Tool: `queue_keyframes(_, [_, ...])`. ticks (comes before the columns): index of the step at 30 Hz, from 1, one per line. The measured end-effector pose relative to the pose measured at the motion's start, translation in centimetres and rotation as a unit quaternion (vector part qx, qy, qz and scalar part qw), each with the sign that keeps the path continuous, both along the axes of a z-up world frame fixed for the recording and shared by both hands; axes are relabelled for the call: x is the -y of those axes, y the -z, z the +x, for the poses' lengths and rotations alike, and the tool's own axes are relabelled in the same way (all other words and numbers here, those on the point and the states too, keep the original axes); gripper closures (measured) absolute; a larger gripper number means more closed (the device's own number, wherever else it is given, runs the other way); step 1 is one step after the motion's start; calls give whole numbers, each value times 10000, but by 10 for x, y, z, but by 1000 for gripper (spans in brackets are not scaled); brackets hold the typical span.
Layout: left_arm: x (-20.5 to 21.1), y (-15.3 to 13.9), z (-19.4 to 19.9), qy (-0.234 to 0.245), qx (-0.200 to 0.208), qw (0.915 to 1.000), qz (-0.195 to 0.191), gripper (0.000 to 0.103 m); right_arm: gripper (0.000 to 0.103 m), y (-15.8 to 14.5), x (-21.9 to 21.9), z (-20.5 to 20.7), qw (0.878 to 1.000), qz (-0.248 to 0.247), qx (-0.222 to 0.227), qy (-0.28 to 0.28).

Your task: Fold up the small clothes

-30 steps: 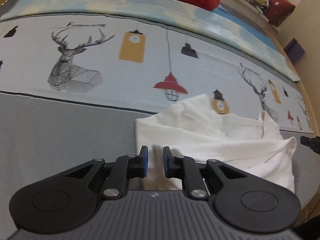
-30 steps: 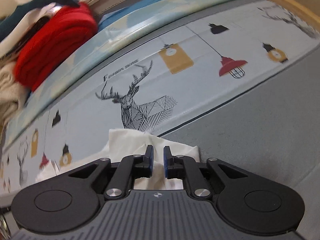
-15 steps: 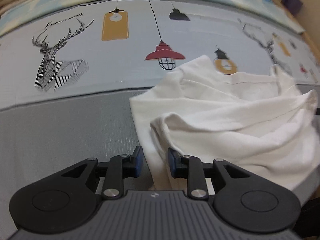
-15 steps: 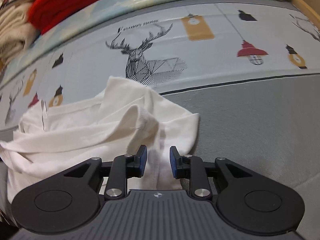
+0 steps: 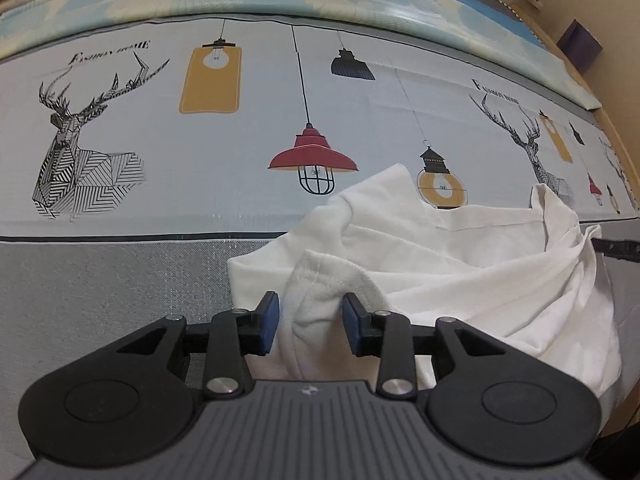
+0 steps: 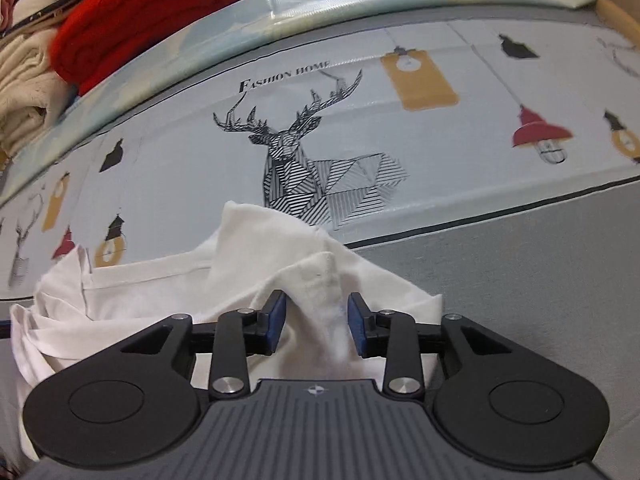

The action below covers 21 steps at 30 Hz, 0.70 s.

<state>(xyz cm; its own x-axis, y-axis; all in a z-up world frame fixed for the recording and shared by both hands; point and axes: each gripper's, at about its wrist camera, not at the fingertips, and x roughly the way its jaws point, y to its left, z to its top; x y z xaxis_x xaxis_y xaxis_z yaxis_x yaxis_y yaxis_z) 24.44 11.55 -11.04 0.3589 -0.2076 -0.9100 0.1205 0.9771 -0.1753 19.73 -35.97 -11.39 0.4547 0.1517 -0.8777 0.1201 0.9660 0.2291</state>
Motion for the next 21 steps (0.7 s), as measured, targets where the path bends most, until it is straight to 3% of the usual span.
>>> queue_keyframes(3, [3, 1, 1, 62, 4, 9999, -109, 64, 63, 6, -5, 3, 9998, 47, -69, -159])
queue_keyframes(7, [10, 4, 1, 202, 168, 9996, 41, 68, 62, 12, -14, 5, 9994, 51, -85, -343])
queue_keyframes(8, [11, 3, 1, 241, 198, 9995, 31, 85, 62, 11, -15, 5, 9993, -19, -67, -375])
queue_keyframes(9, [10, 1, 1, 277, 241, 9993, 27, 95, 70, 11, -16, 4, 9992, -89, -44, -399])
queue_keyframes(10, [8, -4, 0, 289, 339, 9990, 12, 96, 93, 9, -16, 4, 9991, -108, -17, -399])
queue_keyframes(11, [4, -10, -1, 245, 491, 9985, -51, 97, 98, 5, -15, 3, 9992, -85, 50, -384])
queue_keyframes(14, [-24, -24, 5, -633, 910, 9921, -596, 97, 99, -24, 10, -2, 9960, 459, 729, 247])
queue_keyframes(15, [-30, -16, 8, -895, 790, 9909, -615, 97, 99, -29, 21, -4, 9915, 747, 895, 583])
queue_keyframes(16, [-29, -5, 12, -957, 591, 9929, -390, 97, 98, -28, 31, -6, 9869, 893, 952, 945])
queue_keyframes(17, [-27, 2, 15, -954, 453, 9940, -278, 96, 98, -22, 34, -5, 9867, 707, 843, 1198])
queue_keyframes(19, [-26, 2, 17, -1062, 343, 9925, -493, 95, 97, -5, 30, 1, 9930, 340, 424, 1053])
queue_keyframes(21, [-28, -6, 16, -1171, 505, 9895, -683, 90, 93, 4, 26, 3, 9946, 273, 199, 984])
